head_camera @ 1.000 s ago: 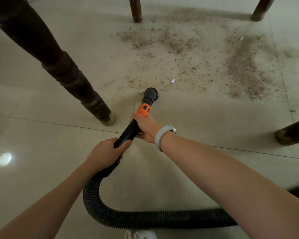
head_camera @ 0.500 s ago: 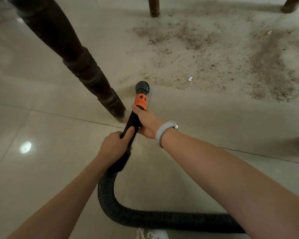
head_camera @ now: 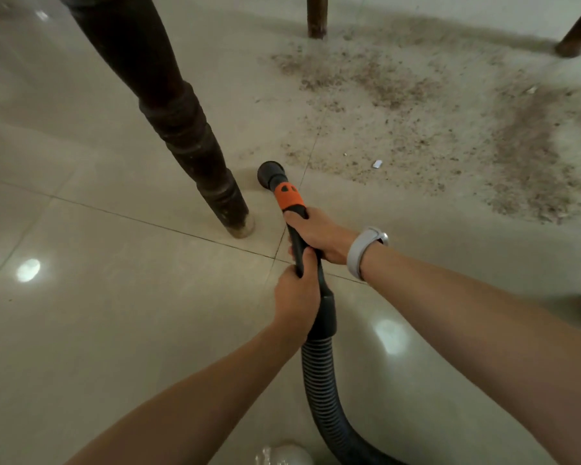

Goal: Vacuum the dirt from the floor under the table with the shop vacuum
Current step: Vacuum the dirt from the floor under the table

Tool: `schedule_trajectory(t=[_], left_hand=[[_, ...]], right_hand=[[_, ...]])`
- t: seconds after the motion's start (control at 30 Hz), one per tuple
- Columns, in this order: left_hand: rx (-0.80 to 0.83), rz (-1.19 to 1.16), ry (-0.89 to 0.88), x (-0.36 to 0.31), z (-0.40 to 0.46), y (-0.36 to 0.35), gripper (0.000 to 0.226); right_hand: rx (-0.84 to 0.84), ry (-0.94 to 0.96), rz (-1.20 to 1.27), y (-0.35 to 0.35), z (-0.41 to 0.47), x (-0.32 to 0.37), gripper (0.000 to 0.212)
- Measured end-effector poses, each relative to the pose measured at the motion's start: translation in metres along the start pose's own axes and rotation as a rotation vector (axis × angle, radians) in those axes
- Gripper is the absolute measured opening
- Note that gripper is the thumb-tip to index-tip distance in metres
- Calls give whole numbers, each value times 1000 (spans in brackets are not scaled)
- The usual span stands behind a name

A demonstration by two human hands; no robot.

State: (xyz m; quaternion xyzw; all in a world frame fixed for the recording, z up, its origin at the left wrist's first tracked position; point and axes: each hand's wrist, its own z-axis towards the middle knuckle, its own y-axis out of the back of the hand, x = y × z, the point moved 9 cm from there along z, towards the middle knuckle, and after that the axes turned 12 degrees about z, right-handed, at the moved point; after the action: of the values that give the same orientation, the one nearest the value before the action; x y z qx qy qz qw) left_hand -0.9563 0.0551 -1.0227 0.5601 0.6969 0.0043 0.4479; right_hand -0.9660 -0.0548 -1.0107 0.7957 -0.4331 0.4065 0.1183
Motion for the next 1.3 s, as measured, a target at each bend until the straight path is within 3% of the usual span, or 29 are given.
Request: schedule_trajectory(t=[0.13, 0.27, 0.47, 0.77, 1.13, 1.3], left_hand=[[-12, -69, 12, 15, -14, -12, 42], [-53, -49, 26, 26, -19, -4, 41], [-106, 18, -6, 13, 1, 13, 45], [14, 206, -142, 13, 12, 14, 49], [109, 221, -210, 25, -4, 10, 39], [141, 214, -220, 28, -9, 8, 36]], right_hand=[[64, 0, -19, -1, -11, -21, 13], [133, -35, -24, -16, -13, -35, 20], [94, -30, 0, -28, 4, -18, 16], [-32, -94, 229, -5, 10, -24, 28], [-8, -160, 379, -1, -3, -37, 15], [-77, -91, 391, 0, -7, -53, 15]])
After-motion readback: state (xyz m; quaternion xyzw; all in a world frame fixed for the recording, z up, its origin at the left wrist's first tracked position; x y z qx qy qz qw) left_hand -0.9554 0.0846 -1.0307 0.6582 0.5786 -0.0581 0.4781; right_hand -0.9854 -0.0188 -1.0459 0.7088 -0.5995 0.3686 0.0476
